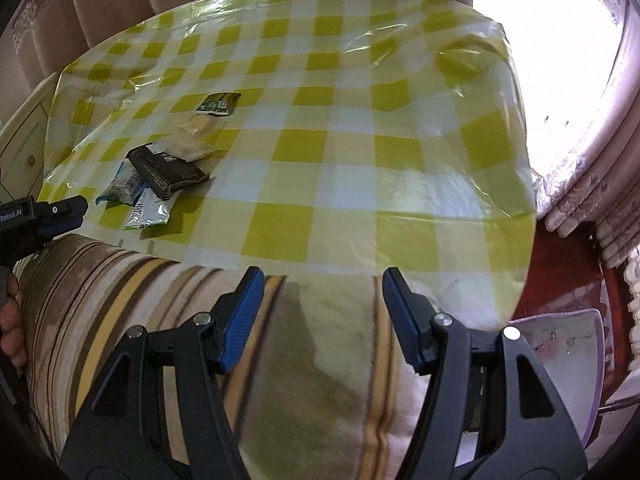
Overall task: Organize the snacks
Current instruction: 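Withdraw both open grippers from the box back to the table snacks, then grasp the black cracker pack with the left gripper while the right grasps the clear cracker packet, then carry the black pack and clear packet into the white box and release both, then move both open grippers back to the remaining packets on the table, then grasp the white-green packet with the right gripper while the left grasps the blue-edged seed packet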
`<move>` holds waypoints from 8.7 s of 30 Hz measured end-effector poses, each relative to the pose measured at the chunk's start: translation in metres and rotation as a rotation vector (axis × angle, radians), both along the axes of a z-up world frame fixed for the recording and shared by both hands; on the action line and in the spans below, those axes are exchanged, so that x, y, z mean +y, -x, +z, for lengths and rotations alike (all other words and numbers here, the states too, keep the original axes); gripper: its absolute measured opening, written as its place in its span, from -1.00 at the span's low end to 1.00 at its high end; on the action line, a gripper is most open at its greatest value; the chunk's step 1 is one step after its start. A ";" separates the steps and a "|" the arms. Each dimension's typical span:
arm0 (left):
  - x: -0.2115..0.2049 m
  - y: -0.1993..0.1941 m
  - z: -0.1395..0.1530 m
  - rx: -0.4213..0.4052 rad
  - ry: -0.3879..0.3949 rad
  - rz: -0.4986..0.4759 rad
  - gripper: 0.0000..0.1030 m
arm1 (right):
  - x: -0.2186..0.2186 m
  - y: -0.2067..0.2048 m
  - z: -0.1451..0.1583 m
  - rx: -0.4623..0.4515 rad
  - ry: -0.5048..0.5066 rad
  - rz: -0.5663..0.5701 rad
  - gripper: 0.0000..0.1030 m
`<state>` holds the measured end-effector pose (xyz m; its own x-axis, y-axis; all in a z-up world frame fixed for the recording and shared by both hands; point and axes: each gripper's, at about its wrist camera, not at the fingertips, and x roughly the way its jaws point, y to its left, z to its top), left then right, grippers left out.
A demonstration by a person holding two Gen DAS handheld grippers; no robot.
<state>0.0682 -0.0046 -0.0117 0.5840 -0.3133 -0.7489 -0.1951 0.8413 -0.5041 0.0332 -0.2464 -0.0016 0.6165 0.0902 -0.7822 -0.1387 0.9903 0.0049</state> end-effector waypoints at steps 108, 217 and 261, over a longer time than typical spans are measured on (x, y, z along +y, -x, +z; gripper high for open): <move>-0.009 -0.098 -0.012 -0.109 0.251 -0.122 -0.71 | 0.120 -0.114 -0.001 -0.043 -0.019 0.230 -0.63; -0.027 -0.007 0.009 0.062 -0.094 -0.061 0.25 | -0.052 0.027 0.002 0.023 -0.076 -0.139 0.48; 0.038 -0.021 -0.009 0.066 -0.011 0.008 0.38 | 0.180 -0.101 -0.042 0.227 0.087 0.310 -0.05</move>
<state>0.0888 0.0331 -0.0206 0.5356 -0.3007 -0.7891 -0.2342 0.8449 -0.4809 0.1344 -0.0661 -0.0439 0.3803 0.1723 -0.9087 -0.4368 0.8995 -0.0123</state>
